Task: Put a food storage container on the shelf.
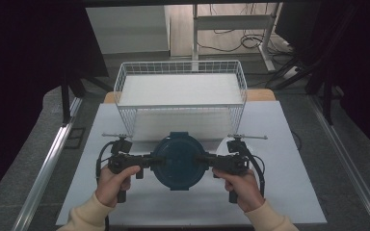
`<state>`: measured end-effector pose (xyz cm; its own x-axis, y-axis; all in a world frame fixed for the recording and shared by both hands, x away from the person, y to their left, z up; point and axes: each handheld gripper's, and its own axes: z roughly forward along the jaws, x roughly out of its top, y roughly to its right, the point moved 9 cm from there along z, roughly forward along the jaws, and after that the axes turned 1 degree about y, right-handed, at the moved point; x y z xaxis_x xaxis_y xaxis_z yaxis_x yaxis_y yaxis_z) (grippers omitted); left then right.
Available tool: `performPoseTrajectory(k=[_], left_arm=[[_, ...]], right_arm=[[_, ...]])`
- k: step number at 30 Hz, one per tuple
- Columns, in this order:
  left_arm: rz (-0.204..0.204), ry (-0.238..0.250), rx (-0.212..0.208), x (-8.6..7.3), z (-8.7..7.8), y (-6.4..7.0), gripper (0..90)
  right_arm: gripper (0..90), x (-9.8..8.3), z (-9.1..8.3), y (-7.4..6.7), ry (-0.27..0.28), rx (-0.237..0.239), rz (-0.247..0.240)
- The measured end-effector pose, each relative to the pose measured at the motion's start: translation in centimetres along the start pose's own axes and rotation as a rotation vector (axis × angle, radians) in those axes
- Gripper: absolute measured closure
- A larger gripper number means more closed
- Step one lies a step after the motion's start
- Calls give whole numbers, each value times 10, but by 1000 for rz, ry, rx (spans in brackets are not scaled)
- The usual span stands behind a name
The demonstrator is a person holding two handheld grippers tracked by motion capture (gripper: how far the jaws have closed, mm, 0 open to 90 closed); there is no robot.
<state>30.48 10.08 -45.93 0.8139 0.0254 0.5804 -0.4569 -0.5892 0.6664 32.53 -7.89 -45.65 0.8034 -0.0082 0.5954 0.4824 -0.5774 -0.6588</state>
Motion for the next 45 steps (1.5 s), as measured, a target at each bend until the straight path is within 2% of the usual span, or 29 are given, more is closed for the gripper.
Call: performPoseTrajectory(k=[6, 26, 45], left_arm=[[7, 9, -3, 13, -4, 3, 420], [21, 34, 3, 47, -16, 12, 419], [31, 55, -12, 79, -27, 21, 419]], right_arm=[[405, 14, -1, -5, 6, -1, -22], [405, 50, -4, -19, 20, 4, -51], [405, 84, -9, -36, 39, -6, -98]])
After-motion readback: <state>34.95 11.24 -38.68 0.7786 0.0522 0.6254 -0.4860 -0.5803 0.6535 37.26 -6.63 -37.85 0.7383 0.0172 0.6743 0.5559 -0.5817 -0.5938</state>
